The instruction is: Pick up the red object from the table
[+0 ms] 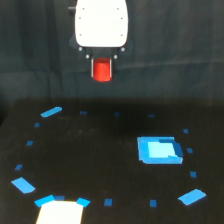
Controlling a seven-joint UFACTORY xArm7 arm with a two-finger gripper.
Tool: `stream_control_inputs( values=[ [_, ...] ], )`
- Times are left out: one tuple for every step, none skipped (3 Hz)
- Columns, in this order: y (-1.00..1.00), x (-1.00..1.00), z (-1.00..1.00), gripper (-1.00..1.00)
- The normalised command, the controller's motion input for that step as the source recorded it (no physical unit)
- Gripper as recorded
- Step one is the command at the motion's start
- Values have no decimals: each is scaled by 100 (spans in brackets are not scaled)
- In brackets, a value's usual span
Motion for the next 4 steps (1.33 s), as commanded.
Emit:
stream_control_inputs(
  values=[
    [48, 34, 100, -100],
    [-8, 35, 71, -100],
    [9, 38, -12, -100],
    [73, 29, 100, -100]
  ],
)
